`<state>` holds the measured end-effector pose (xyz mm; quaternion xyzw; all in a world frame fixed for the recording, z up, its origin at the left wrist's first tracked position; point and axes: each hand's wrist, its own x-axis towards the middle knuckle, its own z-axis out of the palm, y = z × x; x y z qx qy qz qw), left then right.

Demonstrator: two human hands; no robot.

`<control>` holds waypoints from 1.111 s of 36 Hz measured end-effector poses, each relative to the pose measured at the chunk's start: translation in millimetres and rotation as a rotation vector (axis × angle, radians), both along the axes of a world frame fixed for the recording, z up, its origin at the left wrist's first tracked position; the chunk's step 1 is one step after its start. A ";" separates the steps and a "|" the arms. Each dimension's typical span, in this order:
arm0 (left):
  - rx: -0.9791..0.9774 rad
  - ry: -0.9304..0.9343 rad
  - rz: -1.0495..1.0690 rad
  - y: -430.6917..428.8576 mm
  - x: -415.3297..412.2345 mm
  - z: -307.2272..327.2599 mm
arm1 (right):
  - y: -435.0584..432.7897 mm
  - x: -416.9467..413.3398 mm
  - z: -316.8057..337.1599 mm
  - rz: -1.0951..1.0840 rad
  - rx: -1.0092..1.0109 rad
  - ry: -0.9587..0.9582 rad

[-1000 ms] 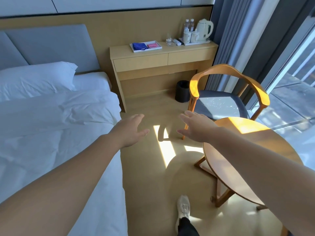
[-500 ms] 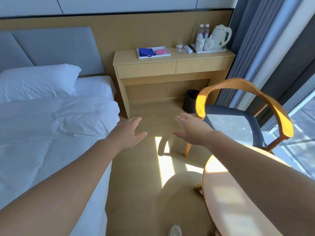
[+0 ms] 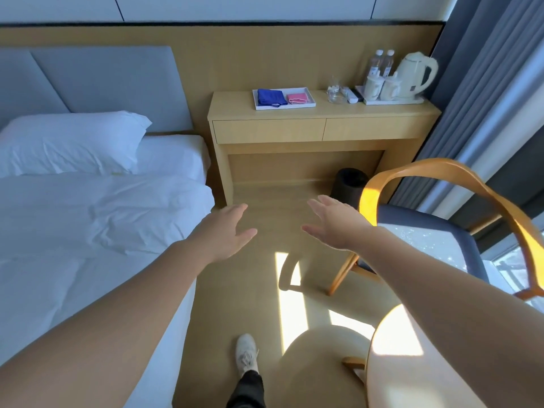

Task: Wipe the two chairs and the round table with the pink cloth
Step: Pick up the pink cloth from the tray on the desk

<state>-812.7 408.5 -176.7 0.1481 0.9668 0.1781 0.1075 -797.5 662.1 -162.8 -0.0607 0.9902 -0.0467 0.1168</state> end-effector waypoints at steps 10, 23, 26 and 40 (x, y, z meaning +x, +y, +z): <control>0.001 0.020 -0.060 -15.2 -135.6 -8.9 | -18.6 -127.4 -1.6 -0.063 -0.002 -0.018; -0.002 -0.012 -0.137 -15.4 -259.7 -15.9 | -18.8 -235.3 -10.8 -0.142 -0.015 -0.061; 0.000 -0.018 -0.143 -9.7 -281.9 -19.9 | -11.4 -256.6 -14.3 -0.151 -0.021 -0.061; -0.024 0.004 -0.032 58.0 -412.3 -23.6 | 57.9 -393.0 -33.2 -0.107 -0.040 -0.037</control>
